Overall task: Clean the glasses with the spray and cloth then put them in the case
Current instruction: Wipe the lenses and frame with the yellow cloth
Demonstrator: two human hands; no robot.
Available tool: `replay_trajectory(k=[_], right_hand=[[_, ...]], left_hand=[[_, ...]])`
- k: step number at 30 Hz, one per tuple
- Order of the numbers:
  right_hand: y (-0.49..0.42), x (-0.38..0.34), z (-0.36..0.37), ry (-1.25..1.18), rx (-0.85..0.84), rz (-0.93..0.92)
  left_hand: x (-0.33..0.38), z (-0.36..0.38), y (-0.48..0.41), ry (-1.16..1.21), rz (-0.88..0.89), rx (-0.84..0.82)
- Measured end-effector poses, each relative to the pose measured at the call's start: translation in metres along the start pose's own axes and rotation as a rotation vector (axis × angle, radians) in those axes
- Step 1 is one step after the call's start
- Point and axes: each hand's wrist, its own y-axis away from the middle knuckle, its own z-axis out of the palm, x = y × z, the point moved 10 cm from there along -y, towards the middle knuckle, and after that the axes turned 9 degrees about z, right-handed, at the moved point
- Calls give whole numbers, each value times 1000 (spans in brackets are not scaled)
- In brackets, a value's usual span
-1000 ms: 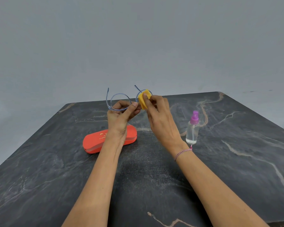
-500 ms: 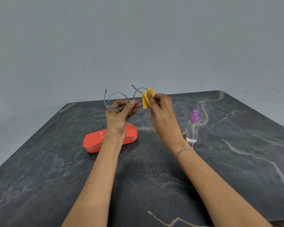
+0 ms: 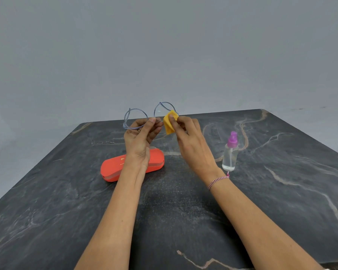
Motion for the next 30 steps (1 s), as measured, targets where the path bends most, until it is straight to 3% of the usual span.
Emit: replay_trajectory(k=[5,10,13,15,18,23,30], right_hand=[[-1,16,-11,-181,63,139],[7,64,-1,-534,40,685],[24,75,32,-1037,-86,1001],[27,68,44,-1321,-143,1102],[29,58,50,-1514,-200,1185],[30,58,48,-1696,-128,1269],[32,64,45,-1520,-175,1223]], left_hand=[[1,2,0,11,-19,-35],[1,0,-1,-27,-35,-61],[-1,0,-1,-74,-46,-98],[-2,1,-1,-89,-59,-126],[-4,4,0,-107,-74,-187],[-7,3,-1,-104,-102,-241],[-16,7,2,-100,-192,-278]])
